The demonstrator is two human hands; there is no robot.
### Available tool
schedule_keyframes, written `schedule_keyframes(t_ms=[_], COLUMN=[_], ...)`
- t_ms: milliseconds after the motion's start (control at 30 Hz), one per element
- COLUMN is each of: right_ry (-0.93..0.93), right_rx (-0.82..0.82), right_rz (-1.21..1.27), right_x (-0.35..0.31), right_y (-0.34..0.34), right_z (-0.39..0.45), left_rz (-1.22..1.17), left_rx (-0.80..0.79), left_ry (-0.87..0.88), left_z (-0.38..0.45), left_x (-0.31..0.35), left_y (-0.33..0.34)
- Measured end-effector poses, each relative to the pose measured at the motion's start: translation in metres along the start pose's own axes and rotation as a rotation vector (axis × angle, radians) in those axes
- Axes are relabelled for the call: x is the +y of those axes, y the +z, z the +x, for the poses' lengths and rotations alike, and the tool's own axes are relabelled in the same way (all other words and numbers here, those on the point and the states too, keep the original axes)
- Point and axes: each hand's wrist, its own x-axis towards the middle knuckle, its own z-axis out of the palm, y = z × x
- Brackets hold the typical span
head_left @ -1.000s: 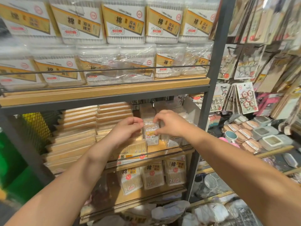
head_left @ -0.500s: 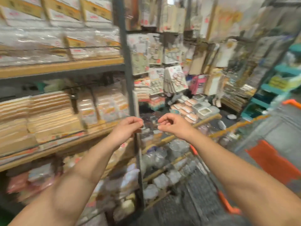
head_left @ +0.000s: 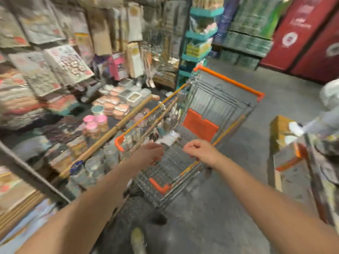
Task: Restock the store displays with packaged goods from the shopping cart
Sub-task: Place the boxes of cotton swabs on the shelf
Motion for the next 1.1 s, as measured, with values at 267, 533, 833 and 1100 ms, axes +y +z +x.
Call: schedule_keyframes(t_ms=[267, 533, 833, 1100], right_ry=[0.204, 0.320, 0.484, 0.574], right_rx=[-0.086, -0.274, -0.468, -0.663], right_rz=[0.064, 0.050, 0.064, -0.007], right_x=[0.046, 0.089, 0.189, 0.280], right_y=[-0.023, -0.021, 0.051, 0.147], right_z=[0.093, 0.217, 0.394, 0.465], left_rz=[0.017, -0.105, -0.287, -0.551], left_rx=[0.026, 0.220, 0.456, 0.743], left_ry=[-0.162, -0.339, -0.541, -0.656], left_z=[0.128, 0.224, 0.309, 0.363], left_x=[-0.032, -0.069, -0.134, -0.196], left_y=[-0.004, -0.018, -0.017, 0.029])
